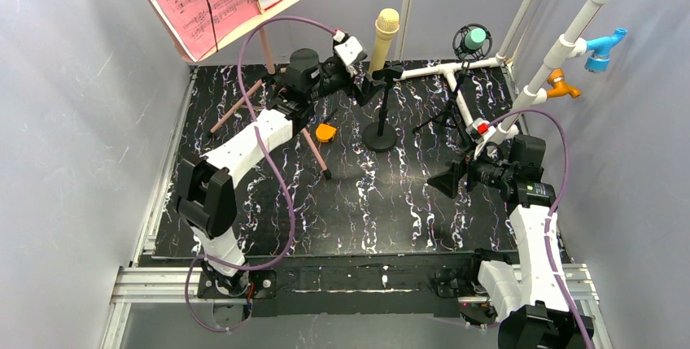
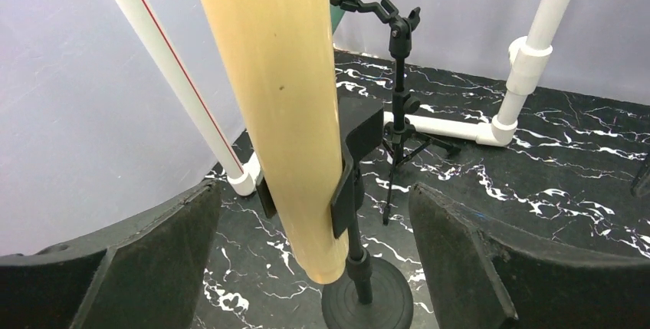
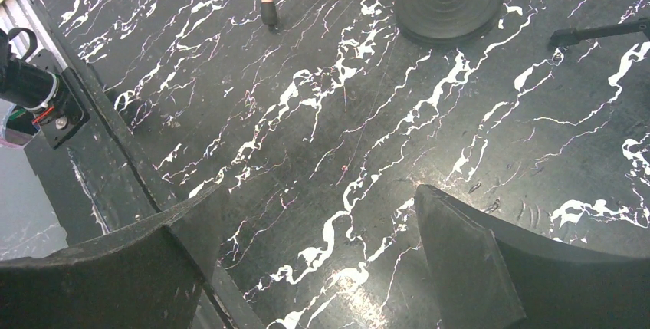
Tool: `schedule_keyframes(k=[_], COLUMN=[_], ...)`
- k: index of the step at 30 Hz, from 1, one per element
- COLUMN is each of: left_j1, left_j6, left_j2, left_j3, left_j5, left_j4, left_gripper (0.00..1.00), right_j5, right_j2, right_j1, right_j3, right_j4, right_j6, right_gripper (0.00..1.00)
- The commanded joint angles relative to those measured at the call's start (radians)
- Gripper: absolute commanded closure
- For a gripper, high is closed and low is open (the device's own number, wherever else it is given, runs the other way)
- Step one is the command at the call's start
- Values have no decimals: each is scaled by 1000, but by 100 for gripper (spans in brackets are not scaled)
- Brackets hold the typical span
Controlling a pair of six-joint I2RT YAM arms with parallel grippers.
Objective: Pack up the instrument practice props
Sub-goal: Pick up the microphone stand with the microphone from the center of the board.
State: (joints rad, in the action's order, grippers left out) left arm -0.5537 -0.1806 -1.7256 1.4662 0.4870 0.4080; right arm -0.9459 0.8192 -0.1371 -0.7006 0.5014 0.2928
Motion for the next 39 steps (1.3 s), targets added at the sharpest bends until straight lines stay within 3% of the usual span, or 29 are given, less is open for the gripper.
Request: schedule_keyframes(k=[1,23,26,29,31,39], left_j1=[5,8,8,8,8,-7], left_j6=[-6,56,68,80,97,296], left_j2=[-13,-83,-87,-85,-76,46], left_j3=[67,123,123,121,121,92], left_j5=[34,146,154,149,149,184], left_j4=[38,40,40,40,41,41], left_gripper=[12,47,62,90,98,100], right_j5=[-24,-17,-17,-17,-17,-25], right_j2=[1,8,7,8,9,12], right_j1=[3,3,2,2,2,2], right_j3=[-2,-3,-2,-2,-2,-4], right_j4=[-7,-15,-15,-15,-15,-14], right_j6=[16,8,8,8,9,10], right_gripper=[0,0,0,0,0,0])
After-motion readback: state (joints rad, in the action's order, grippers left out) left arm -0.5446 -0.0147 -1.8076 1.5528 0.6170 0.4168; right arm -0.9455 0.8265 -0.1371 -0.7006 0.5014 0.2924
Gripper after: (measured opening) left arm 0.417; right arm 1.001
